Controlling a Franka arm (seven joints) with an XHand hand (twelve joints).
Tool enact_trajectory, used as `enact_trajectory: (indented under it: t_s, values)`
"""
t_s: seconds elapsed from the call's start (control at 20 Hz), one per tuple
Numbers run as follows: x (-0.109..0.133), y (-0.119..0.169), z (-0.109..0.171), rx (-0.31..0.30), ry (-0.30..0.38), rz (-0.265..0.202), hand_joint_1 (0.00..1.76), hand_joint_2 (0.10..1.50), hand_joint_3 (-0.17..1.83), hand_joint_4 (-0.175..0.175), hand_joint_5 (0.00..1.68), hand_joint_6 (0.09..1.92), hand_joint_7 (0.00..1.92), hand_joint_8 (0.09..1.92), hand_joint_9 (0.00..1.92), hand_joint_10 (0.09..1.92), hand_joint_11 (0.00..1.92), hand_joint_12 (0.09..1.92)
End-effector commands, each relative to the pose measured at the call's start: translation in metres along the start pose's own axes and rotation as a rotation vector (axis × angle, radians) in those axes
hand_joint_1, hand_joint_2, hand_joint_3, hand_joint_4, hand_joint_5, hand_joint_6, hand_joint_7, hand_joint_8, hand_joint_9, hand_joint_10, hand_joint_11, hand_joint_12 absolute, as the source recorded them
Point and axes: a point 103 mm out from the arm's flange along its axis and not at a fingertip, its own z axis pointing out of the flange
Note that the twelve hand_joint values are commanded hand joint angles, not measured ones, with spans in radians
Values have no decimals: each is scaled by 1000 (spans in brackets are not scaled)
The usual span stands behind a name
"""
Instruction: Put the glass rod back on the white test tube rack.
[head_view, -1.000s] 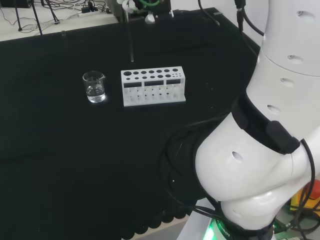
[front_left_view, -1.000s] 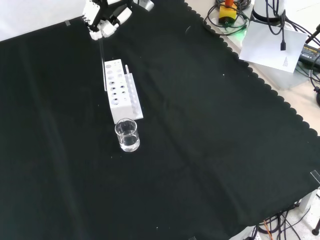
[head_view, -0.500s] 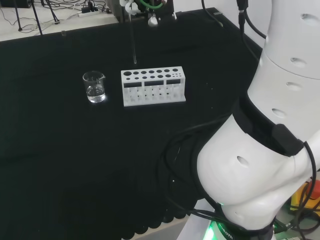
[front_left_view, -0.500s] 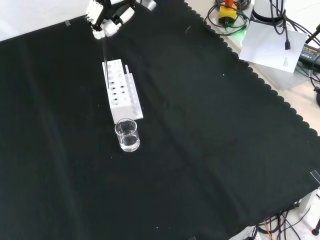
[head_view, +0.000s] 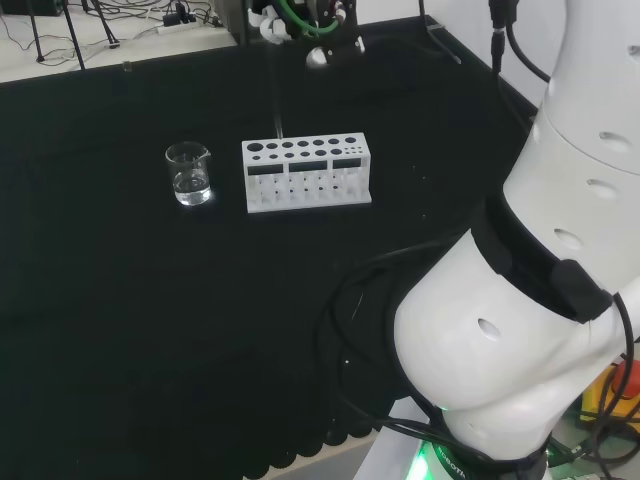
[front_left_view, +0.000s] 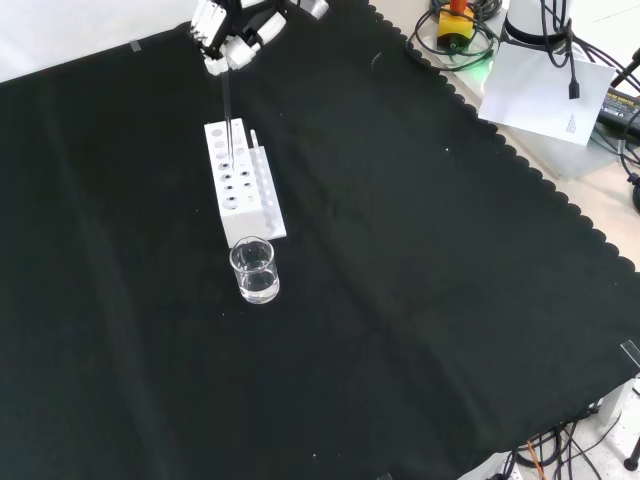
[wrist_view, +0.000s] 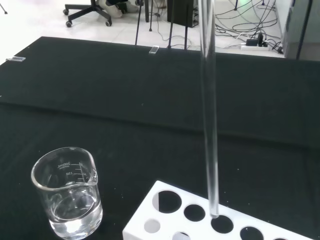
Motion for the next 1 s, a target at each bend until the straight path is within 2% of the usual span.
enact_trajectory:
  t_s: [0.05, 0.4, 1.0]
  values:
    - [6, -8, 2, -6, -11, -13, 1355, 1229, 0, -175, 709, 938, 711, 1432, 809, 1641, 1500, 984]
    - [6, -14, -1, -6, 5, -23, 1355, 1229, 0, -175, 710, 938, 710, 1432, 808, 1643, 1500, 985]
    - [17, -7, 7, 5, 3, -25, 1355, 1229, 0, -175, 709, 938, 710, 1432, 808, 1644, 1500, 987]
